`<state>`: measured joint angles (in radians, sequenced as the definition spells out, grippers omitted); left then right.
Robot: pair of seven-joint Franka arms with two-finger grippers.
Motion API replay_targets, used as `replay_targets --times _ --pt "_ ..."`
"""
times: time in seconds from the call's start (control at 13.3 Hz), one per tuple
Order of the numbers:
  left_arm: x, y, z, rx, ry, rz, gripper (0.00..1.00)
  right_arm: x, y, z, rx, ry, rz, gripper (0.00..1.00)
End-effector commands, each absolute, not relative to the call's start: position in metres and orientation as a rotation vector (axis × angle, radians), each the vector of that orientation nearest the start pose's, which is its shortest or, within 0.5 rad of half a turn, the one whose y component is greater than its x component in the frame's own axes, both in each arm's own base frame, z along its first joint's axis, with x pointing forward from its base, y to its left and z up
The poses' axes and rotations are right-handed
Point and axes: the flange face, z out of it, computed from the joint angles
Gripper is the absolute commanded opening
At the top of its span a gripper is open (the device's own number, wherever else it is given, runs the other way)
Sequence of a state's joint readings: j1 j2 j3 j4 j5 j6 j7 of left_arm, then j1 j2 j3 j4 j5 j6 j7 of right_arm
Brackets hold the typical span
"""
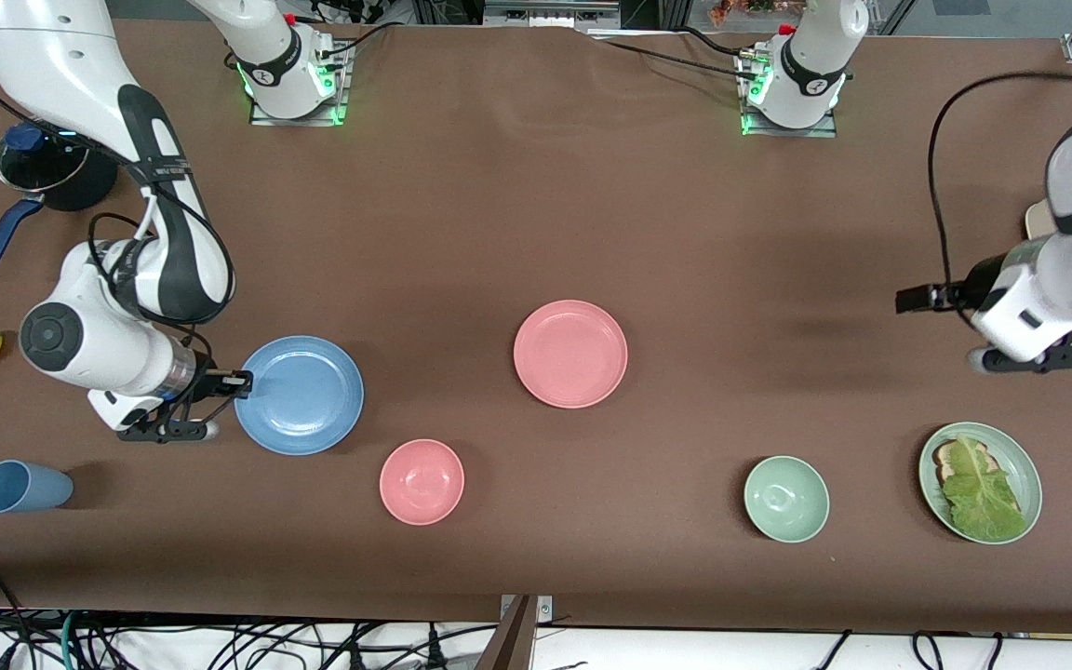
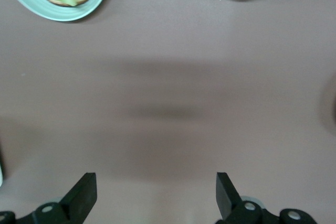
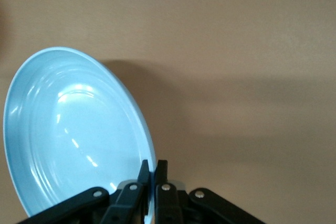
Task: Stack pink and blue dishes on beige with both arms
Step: 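Carry the blue plate with the right gripper onto the pink plate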
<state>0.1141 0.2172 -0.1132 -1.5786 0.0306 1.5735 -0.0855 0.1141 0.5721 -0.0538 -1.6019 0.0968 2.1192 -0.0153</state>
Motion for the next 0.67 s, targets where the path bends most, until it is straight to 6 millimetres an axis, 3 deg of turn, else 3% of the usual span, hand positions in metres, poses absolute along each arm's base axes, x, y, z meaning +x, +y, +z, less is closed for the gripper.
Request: replay_targets --times 0.0,0.15,0.3,0.6 --pt "0.576 0.01 0.539 -3.09 -0.117 0.272 1.0 0.693 0.079 0.327 -3.072 -0.117 0.095 0.0" --pt "0.566 0.01 0.561 -3.097 -0.11 0.242 1.0 0.694 0.104 0.344 -3.07 -0.134 0.082 0.0" --pt "0.563 0.008 0.577 -3.141 -0.123 0.237 1.0 0.69 0.146 0.358 -3.053 -0.107 0.064 0.0" --pt "0.563 0.019 0.601 -3.199 -0.17 0.19 1.0 0.658 0.262 0.366 -2.999 0.077 0.094 0.0"
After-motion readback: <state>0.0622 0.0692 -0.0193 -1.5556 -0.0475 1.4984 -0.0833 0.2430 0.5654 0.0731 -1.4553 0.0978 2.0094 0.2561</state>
